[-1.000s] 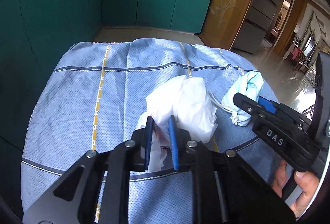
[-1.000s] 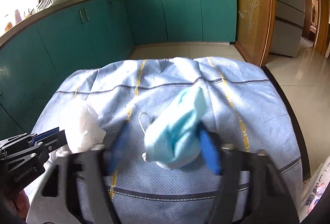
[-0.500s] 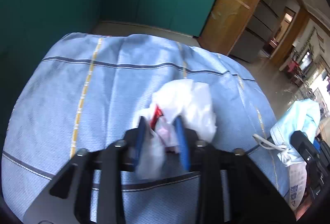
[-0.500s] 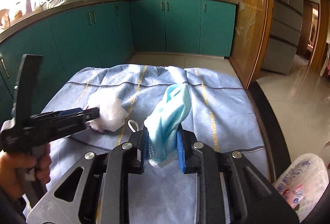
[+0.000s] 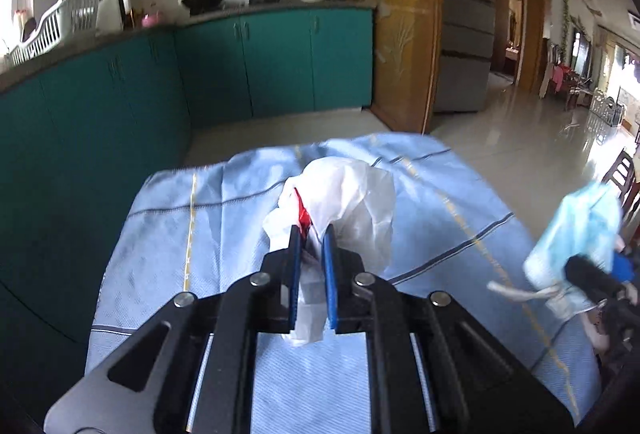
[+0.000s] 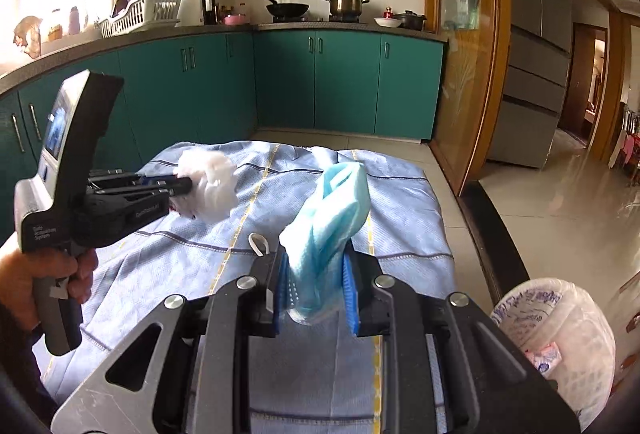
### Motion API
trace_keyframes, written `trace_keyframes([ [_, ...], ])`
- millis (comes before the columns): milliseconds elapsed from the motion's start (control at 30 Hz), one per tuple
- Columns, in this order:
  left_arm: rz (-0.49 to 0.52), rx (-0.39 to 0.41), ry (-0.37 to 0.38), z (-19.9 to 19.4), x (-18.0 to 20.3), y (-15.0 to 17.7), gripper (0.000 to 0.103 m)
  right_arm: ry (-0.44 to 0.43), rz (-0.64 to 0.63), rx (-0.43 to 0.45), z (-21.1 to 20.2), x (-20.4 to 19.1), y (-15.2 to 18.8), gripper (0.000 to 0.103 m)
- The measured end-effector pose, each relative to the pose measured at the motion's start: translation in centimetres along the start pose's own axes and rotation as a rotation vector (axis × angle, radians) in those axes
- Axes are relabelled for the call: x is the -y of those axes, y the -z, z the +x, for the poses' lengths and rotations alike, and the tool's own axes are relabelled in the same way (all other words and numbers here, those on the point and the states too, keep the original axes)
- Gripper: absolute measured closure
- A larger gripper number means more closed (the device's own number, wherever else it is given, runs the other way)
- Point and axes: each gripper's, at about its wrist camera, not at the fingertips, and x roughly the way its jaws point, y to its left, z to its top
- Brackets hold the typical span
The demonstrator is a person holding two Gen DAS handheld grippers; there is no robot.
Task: Collect trash
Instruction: 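Carry the white bag in the left gripper while the right gripper carries the mask to the wastebasket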
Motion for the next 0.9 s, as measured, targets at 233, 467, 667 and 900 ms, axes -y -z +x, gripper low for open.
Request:
trace_keyframes([
  [233,0.036,0.086,0.042,-4.9,5.1,0.0,0.091,0.016,0.057,0.051,-4.3,2.8,2.4,0.079],
  [467,0.075,0.181,0.111,-8.2,10.1,0.0,0.091,0.154,0.113,0.083,-8.4,8.1,5.1,0.079],
  [667,0.103,0.195,0.205,-8.8,14.6,0.6,0.091,0.305,0.191,0.136,-13.1,13.0,7.7,0.079],
  [900,0.135,0.155,0.280,-7.5,19.4,1.9,0.091,0.393,0.293,0.121,-14.1,17.5,10.3,0.079],
])
